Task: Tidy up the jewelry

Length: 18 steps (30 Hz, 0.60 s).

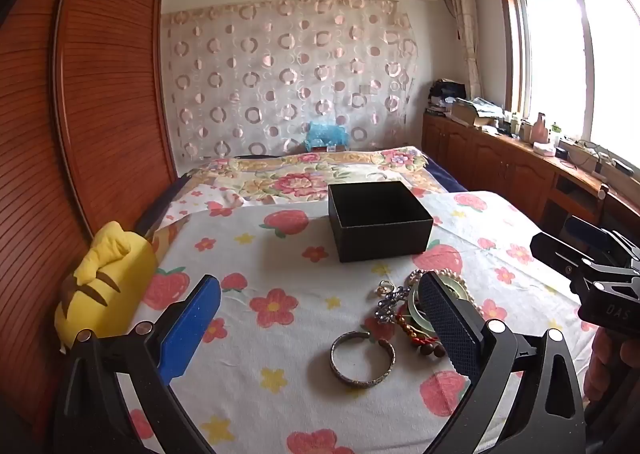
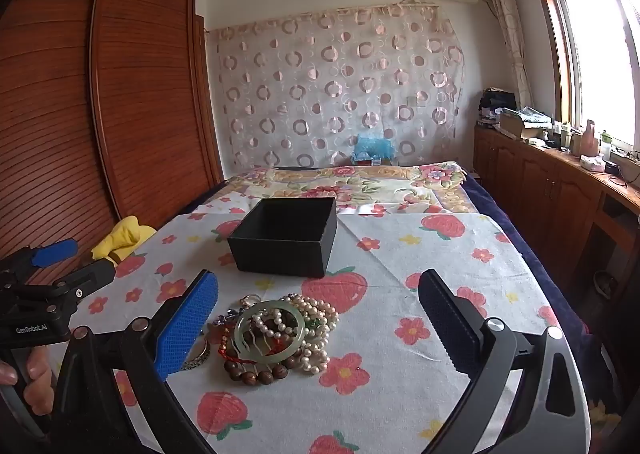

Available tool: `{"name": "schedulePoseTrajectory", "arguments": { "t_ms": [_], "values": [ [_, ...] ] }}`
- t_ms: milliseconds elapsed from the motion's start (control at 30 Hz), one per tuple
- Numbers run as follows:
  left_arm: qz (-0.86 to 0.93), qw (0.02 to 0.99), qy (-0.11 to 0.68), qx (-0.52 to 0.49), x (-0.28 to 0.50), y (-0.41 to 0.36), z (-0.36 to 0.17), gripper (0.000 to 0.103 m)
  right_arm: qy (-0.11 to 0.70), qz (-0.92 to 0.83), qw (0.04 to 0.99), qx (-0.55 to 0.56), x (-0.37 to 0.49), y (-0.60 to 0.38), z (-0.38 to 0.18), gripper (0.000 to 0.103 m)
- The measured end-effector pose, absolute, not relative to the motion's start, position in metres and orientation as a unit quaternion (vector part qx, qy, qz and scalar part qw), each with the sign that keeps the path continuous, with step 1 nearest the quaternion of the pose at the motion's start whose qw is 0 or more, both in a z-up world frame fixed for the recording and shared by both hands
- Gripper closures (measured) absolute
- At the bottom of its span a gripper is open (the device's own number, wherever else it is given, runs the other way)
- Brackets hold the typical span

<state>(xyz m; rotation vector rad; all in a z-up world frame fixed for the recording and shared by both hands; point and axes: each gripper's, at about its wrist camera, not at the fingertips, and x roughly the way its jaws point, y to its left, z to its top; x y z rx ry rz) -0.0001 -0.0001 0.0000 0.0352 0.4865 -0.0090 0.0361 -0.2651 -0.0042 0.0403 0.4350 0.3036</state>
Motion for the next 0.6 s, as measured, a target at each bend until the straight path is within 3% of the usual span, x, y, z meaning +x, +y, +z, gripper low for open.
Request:
{"name": "schedulePoseTrajectory", "arguments": {
  "t_ms": [600],
  "values": [
    [-0.004, 0.970, 0.243, 0.018, 0.0012, 0.0001, -0.0008, 0.007, 0.216, 0.150, 0.965, 0.018, 0.0359, -0.2642, -0.0044, 0.003]
  ]
}}
